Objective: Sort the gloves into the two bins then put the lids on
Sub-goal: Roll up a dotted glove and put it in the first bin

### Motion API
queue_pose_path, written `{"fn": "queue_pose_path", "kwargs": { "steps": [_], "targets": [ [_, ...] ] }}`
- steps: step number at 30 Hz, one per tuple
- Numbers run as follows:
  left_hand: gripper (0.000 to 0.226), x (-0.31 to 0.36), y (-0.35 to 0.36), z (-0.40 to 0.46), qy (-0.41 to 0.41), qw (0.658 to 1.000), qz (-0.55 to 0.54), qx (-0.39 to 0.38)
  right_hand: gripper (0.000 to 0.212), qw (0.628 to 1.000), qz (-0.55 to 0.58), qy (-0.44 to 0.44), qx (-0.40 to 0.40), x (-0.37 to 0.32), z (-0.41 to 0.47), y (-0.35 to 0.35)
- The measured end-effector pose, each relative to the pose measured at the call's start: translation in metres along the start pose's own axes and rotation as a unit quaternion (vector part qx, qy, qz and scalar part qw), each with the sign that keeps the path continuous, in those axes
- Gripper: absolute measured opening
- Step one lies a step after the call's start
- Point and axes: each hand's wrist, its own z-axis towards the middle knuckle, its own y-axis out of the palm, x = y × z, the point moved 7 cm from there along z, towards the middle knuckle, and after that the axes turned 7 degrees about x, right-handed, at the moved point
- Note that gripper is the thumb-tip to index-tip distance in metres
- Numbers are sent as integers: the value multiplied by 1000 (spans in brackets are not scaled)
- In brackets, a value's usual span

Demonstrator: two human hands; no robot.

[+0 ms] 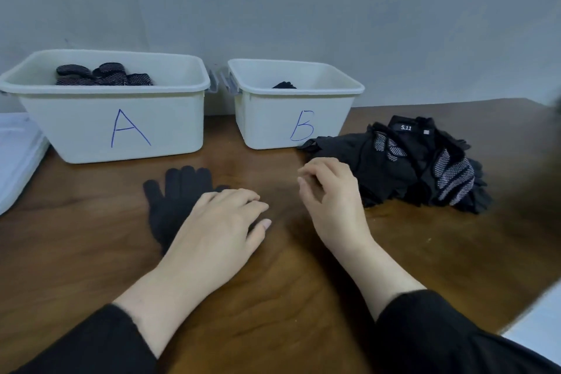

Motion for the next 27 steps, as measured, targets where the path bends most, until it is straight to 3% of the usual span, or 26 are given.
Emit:
{"fn": "queue_pose_path", "kwargs": {
  "steps": [4, 7, 9, 12, 17, 22, 27],
  "targets": [
    [35, 26, 9, 3, 14, 1000, -15, -3, 27, 991, -133, 12, 30, 49, 4, -32],
    [41, 37, 22, 7, 7, 999, -26, -44, 41, 970, -239, 40, -13, 81, 0, -43],
    [43, 39, 27, 9, 9, 998, -27, -60, 38, 960, -271, 53, -36, 92, -3, -45],
    [43, 40, 26, 8, 16, 997, -18, -71, 24, 956, -288, 39, -30, 95, -3, -47],
    [44, 36, 25, 5, 24, 996, -20, -83, 23, 948, -311, 39, -46, 92, -2, -45],
    [44, 37, 23, 5, 22, 996, -30, -83, 9, 945, -323, 25, -43, 92, 2, -47],
    [44, 36, 20, 4, 16, 996, -39, -74, 6, 975, -217, 44, 16, 72, 21, -74]
  ]
}}
